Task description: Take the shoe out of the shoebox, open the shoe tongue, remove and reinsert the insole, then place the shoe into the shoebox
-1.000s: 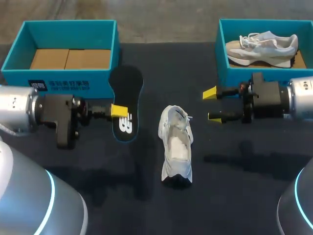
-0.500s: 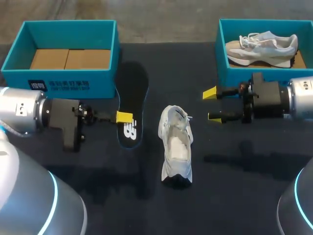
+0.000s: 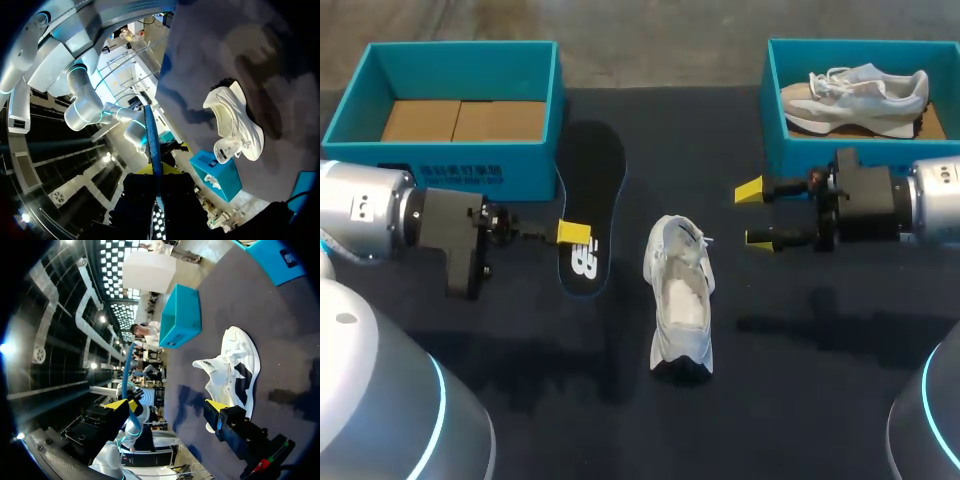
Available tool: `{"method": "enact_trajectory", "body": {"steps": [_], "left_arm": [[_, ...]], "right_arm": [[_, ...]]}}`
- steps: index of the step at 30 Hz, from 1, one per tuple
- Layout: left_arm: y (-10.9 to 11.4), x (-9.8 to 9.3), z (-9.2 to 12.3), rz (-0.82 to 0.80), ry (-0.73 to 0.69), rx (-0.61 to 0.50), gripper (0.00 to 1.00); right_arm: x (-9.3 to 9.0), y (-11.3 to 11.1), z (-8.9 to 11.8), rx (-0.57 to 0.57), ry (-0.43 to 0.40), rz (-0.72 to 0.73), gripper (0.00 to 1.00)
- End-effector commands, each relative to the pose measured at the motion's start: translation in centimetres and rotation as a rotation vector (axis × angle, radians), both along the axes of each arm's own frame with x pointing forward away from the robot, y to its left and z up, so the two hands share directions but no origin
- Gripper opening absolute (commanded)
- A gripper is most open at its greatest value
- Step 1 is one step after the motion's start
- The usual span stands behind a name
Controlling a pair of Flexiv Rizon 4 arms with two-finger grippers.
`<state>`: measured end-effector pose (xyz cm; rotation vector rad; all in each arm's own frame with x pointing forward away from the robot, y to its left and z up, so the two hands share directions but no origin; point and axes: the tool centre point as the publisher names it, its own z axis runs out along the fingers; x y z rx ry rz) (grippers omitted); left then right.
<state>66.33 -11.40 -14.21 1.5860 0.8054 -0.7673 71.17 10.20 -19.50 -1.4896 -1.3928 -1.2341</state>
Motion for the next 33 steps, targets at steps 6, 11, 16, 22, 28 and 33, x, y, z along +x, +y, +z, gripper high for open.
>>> {"method": "enact_trajectory", "body": {"steps": [6, 11, 16, 22, 28, 33], "left_arm": [[-0.1, -0.1, -0.1, 0.002, -0.004, -0.001, 0.00], [-0.1, -0.1, -0.1, 0.002, -0.004, -0.001, 0.00], [-0.1, -0.1, -0.1, 0.002, -0.004, -0.001, 0.00], [-0.1, -0.1, -0.1, 0.002, -0.004, -0.001, 0.00], [-0.1, -0.1, -0.1, 0.002, -0.004, -0.001, 0.00], [-0.1, -0.1, -0.1, 0.002, -0.004, -0.001, 0.00]], "right_arm": [[3.5, -2.3, 1.0, 0.004, -0.022, 0.056, 1.00], [4.9, -4.2, 2.1, -0.004, -0.031, 0.058, 1.00], [5.7, -4.5, 2.3, -0.019, -0.020, 0.073, 1.00], [5.8, -3.0, 2.3, -0.008, -0.017, 0.044, 1.00], [5.8, -0.2, 2.9, 0.023, -0.025, 0.029, 1.00], [5.2, 2.8, 3.4, 0.001, -0.037, -0.015, 1.00]]}}
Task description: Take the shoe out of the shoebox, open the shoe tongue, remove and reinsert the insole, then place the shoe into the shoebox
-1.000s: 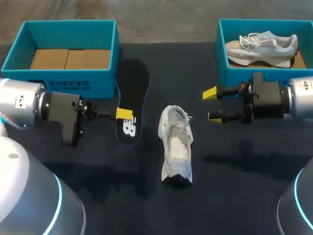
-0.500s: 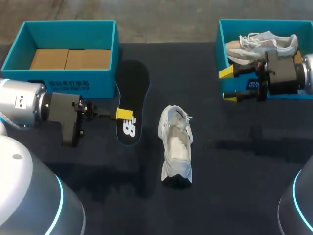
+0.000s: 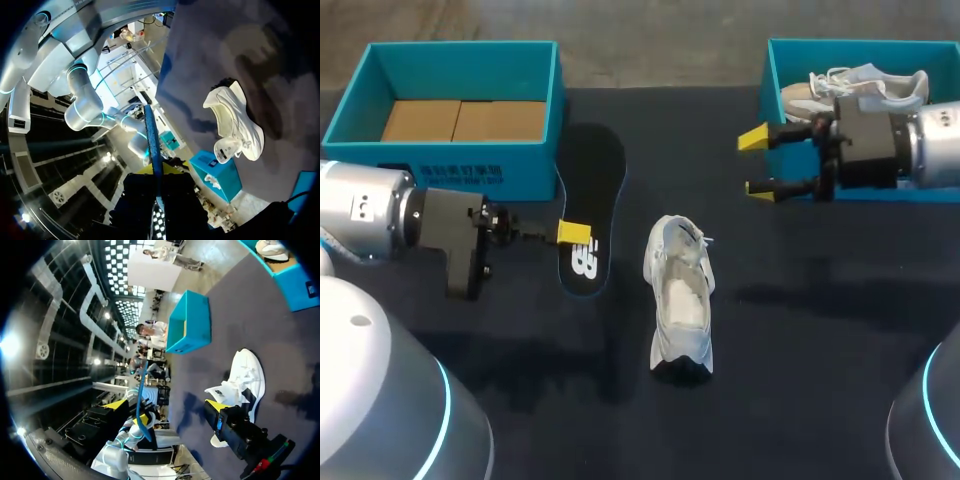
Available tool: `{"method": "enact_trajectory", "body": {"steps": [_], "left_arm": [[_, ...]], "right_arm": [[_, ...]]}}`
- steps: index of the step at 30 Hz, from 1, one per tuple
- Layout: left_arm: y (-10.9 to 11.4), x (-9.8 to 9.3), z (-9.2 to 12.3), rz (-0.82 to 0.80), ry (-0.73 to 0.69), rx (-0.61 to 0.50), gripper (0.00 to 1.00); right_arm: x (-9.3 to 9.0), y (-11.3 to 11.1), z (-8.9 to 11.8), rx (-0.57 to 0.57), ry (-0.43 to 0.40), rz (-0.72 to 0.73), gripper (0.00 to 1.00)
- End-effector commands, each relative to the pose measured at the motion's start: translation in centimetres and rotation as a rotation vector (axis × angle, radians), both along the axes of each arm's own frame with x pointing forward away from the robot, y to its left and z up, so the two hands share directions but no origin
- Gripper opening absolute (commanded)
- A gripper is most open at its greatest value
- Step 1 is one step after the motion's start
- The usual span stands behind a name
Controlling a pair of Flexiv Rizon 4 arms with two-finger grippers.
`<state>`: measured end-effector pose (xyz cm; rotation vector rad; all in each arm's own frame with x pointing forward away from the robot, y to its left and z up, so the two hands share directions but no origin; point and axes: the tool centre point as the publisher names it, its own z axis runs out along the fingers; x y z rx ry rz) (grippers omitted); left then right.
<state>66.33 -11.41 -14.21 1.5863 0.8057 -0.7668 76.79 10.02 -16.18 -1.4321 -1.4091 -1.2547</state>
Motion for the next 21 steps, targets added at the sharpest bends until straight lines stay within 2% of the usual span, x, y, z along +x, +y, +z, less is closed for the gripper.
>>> {"method": "enact_trajectory", "body": {"steps": [1, 4, 18, 21], "left_arm": [[-0.1, -0.1, -0.1, 0.002, -0.003, -0.002, 0.00], [-0.1, -0.1, -0.1, 0.002, -0.003, -0.002, 0.00], [-0.1, -0.1, -0.1, 0.002, -0.003, -0.002, 0.00], [-0.1, -0.1, -0.1, 0.002, -0.003, -0.002, 0.00]], "right_arm": [[-0.5, 3.6, 0.2, -0.019, -0.008, -0.058, 1.00], [-0.8, 4.9, 0.3, 0.023, -0.006, -0.096, 1.00], [-0.8, 4.9, 0.3, 0.023, -0.006, -0.096, 1.00], [-0.5, 5.5, 0.5, 0.030, 0.007, -0.123, 1.00]]}}
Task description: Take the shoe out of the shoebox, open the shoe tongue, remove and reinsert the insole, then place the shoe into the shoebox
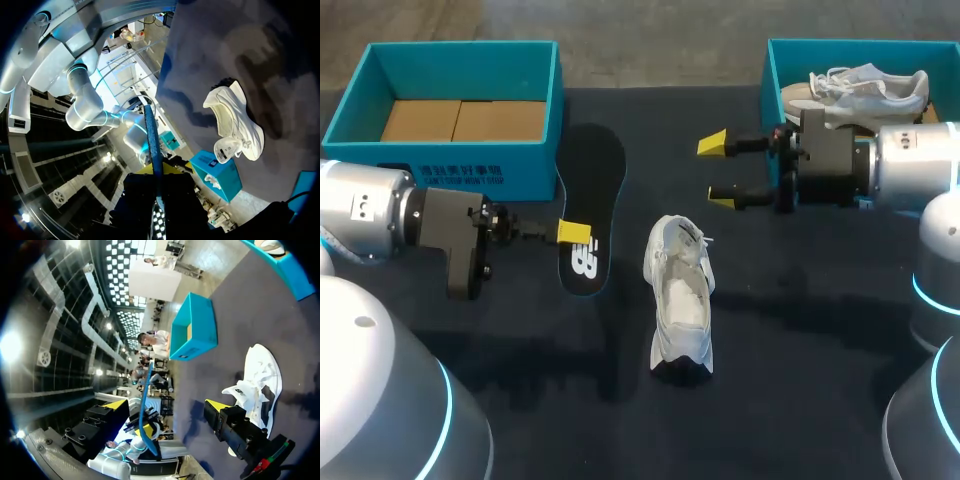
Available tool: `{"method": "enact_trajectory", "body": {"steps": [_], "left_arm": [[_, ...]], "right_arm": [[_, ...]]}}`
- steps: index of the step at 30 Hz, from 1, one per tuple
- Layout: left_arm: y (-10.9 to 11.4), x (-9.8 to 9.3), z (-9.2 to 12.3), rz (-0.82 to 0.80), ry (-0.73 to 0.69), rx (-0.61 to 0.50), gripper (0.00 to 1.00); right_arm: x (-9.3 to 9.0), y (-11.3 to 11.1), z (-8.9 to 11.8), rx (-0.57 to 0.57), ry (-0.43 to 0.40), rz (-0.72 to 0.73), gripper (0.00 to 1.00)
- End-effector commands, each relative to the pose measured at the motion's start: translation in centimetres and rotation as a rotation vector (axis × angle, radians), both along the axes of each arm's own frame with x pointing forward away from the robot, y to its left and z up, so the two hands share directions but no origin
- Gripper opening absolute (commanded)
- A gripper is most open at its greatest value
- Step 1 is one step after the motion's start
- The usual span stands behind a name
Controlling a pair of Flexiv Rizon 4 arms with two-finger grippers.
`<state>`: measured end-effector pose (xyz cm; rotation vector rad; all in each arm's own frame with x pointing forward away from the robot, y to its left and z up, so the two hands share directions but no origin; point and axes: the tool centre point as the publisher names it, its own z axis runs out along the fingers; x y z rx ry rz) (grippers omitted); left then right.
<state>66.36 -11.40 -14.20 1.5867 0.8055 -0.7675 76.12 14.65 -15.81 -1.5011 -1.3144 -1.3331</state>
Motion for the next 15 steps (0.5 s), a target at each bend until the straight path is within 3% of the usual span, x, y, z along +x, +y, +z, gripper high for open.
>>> {"method": "enact_trajectory", "body": {"steps": [1, 15], "left_arm": [[-0.1, -0.1, -0.1, 0.003, -0.004, -0.002, 0.00], [-0.1, -0.1, -0.1, 0.003, -0.004, -0.002, 0.00]], "right_arm": [[0.3, 1.3, 0.3, -0.002, 0.016, -0.042, 1.00], [0.1, 6.2, 1.5, -0.005, 0.075, -0.038, 1.00]]}}
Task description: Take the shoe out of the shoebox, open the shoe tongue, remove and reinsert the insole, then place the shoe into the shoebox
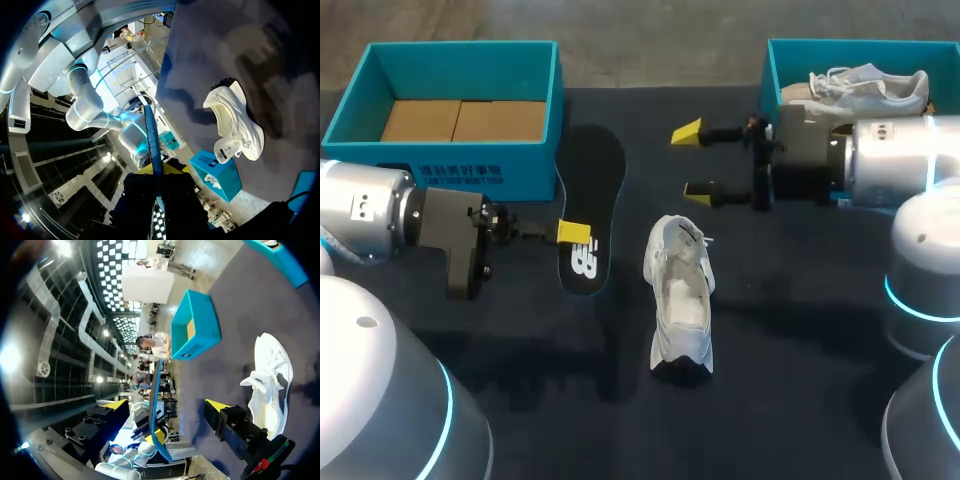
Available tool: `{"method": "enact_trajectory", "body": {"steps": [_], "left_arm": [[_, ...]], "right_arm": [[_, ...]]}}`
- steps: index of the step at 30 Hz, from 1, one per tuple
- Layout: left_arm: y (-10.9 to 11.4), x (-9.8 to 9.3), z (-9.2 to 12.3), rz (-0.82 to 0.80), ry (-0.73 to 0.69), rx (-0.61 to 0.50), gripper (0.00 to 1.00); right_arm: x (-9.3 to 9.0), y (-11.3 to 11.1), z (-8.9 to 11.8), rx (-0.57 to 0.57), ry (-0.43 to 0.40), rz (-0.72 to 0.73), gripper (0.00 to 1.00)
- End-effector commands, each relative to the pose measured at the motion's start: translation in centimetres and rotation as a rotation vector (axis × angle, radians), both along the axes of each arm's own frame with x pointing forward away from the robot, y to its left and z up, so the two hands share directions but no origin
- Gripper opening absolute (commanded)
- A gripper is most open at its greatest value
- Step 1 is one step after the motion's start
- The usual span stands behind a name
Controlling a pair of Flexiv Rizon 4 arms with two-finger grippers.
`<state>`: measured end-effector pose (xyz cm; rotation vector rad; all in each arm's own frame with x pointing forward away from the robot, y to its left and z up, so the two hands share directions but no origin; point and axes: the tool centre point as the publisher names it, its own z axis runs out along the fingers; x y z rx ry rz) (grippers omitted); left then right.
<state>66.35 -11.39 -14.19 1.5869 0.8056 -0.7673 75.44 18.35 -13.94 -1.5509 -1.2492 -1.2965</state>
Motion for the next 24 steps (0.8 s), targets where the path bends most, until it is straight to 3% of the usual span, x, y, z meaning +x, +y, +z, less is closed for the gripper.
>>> {"method": "enact_trajectory", "body": {"steps": [1, 10, 24], "left_arm": [[-0.1, -0.1, -0.1, 0.003, -0.004, -0.002, 0.00], [-0.1, -0.1, -0.1, 0.003, -0.004, -0.002, 0.00], [-0.1, -0.1, -0.1, 0.003, -0.004, -0.002, 0.00]], "right_arm": [[0.8, 2.5, -0.3, -0.013, 0.011, -0.007, 1.00], [1.6, 5.5, -0.7, 0.013, 0.039, 0.011, 1.00], [2.1, 8.0, -0.8, 0.020, 0.076, 0.043, 0.97]]}}
